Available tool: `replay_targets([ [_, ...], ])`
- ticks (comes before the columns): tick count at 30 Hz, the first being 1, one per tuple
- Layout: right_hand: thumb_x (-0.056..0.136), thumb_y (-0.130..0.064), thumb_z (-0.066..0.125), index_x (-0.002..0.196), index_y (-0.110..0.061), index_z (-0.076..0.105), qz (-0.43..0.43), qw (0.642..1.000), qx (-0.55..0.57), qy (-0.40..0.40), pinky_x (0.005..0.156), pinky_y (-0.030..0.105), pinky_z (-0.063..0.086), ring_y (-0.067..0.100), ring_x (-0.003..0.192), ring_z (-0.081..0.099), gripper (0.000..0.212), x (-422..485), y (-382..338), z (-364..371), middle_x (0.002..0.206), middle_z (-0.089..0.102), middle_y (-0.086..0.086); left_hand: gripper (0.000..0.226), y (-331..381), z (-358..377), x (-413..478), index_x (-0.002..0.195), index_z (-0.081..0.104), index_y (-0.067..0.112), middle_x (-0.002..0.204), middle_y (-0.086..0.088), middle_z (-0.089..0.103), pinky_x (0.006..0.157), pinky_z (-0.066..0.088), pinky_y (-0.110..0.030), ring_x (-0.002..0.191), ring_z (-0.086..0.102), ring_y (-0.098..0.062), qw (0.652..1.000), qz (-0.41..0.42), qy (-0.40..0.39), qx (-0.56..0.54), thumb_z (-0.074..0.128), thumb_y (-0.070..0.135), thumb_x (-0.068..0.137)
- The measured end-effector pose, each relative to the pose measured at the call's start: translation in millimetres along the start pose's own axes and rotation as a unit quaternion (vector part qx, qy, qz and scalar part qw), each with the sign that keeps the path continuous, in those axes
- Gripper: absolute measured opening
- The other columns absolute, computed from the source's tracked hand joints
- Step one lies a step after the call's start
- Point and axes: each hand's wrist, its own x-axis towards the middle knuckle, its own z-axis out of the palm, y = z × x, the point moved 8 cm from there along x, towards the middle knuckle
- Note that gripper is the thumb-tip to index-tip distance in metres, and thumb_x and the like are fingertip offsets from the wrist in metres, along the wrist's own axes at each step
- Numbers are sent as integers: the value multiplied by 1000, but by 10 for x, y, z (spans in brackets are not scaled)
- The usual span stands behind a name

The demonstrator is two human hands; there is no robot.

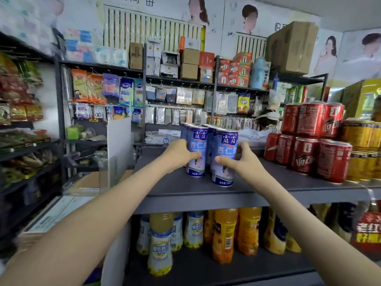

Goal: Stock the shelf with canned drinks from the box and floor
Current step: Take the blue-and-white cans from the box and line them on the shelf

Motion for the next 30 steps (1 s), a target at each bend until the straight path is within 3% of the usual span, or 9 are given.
replay_targets([
  [3,76,-25,77,114,-18,47,-10,1000,-5,5,79,24,49,9,98,60,49,-29,-10,12,107,63,-5,31,-5,24,-15,108,61,8,104,-9,68,90,52,-46,99,64,-24,1000,-3,-15,3,69,22,82],
  [8,79,-27,75,111,-18,46,-22,999,-45,20,67,13,44,7,93,58,44,-98,-36,4,109,61,-3,38,28,45,-87,115,56,8,110,-11,66,92,50,-45,100,62,-25,1000,-14,5,22,68,20,81],
  [10,79,-25,75,114,-19,43,-30,998,-58,22,73,17,44,10,98,57,48,-129,-46,-8,111,58,-2,47,95,69,-187,121,50,8,115,-10,63,89,51,-39,99,61,-23,999,-22,13,46,68,22,80],
  [13,78,-24,75,134,-12,36,-48,994,-90,31,86,20,37,12,113,49,70,-225,-82,-49,122,50,1,64,192,65,-356,134,34,3,124,-11,55,75,42,-28,96,52,-20,994,-40,24,100,65,29,84],
  [15,80,-26,73,141,-7,29,-73,988,-124,52,95,23,34,17,124,43,77,-332,-152,-96,135,44,7,65,331,0,-559,138,30,2,132,-15,50,76,39,-28,107,51,-26,989,-30,40,140,61,29,89],
  [20,88,-22,64,130,-4,42,-212,959,-167,91,90,19,31,22,117,46,51,-988,-542,50,121,50,8,53,503,-256,-1430,138,40,15,140,-4,48,90,34,-21,126,46,-19,977,51,138,152,58,30,91],
  [24,89,-21,62,124,-3,48,-283,952,-114,-40,90,20,34,23,109,51,41,-1798,-635,708,114,55,9,42,289,-445,-2571,131,48,20,129,3,54,97,39,-23,118,49,-9,958,70,219,174,58,27,91],
  [26,91,-22,60,124,-5,49,-287,943,-103,-132,90,21,35,22,110,51,39,-2246,-566,1142,115,54,8,38,17,-520,-3210,129,50,20,124,6,55,95,41,-22,111,48,-1,953,33,235,191,58,26,92],
  [30,92,-24,59,129,-8,47,-259,920,-68,-286,94,27,38,21,117,49,42,-3234,-332,2002,121,53,6,41,-764,-672,-4611,125,53,12,119,-1,60,92,41,-20,108,55,-7,939,-92,243,223,53,30,88],
])
